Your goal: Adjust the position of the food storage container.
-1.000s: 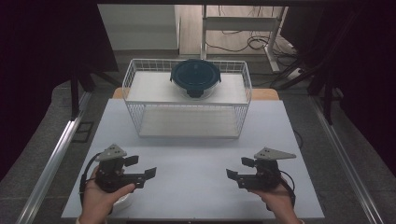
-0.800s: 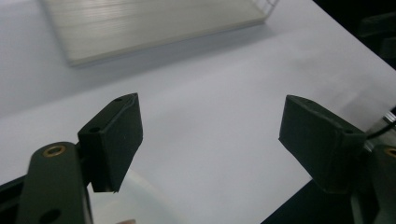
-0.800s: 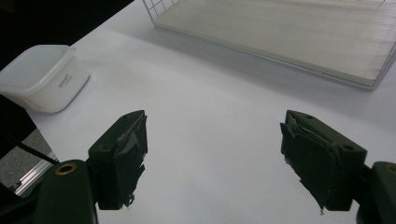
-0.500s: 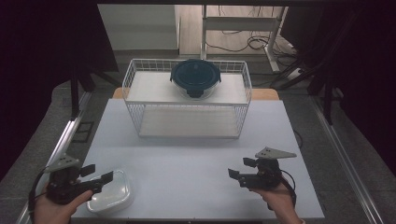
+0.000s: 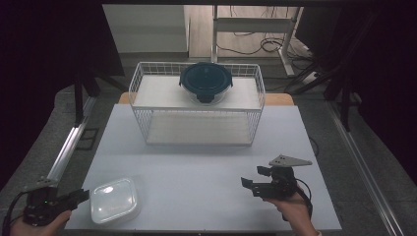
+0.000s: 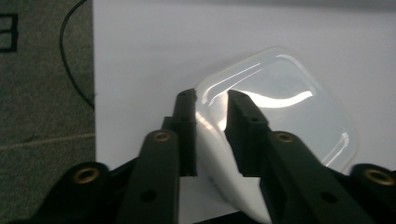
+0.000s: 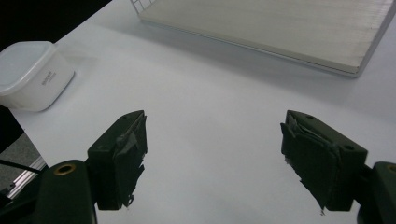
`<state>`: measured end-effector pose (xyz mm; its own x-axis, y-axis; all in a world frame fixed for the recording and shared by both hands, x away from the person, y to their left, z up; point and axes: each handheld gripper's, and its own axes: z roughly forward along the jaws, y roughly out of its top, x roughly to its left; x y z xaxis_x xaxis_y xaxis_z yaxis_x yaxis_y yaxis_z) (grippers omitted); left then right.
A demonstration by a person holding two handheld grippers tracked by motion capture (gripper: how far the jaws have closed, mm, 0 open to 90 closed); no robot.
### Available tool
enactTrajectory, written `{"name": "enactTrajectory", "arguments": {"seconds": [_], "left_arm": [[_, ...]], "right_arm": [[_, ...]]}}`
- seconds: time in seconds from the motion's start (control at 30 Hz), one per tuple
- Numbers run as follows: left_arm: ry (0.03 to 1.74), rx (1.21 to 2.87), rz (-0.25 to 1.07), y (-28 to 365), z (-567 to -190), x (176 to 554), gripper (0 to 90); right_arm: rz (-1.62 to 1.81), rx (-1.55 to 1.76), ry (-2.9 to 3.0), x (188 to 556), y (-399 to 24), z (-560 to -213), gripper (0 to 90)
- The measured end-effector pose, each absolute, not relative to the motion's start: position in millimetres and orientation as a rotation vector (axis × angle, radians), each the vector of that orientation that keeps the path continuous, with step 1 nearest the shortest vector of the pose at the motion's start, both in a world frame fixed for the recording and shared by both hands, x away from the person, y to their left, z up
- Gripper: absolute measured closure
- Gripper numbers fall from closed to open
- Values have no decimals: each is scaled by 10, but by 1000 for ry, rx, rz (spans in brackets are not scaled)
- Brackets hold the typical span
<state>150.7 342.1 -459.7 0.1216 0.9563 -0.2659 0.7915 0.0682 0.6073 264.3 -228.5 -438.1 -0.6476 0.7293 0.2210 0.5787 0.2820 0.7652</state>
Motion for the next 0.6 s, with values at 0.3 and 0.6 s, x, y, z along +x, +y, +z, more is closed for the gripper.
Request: {"name": "enactTrajectory", "arguments": {"seconds": [0.3,0.6], "left_arm": [[1751,1782,191,3473,-4893,1458,898],[1750,1795,156,3413,-4967,1476,898]], "right_arm": [[1293,1228,2375,2642,-2283,-4378,217],[1299,1237,2373,2657,-2308,-4381,214]]}}
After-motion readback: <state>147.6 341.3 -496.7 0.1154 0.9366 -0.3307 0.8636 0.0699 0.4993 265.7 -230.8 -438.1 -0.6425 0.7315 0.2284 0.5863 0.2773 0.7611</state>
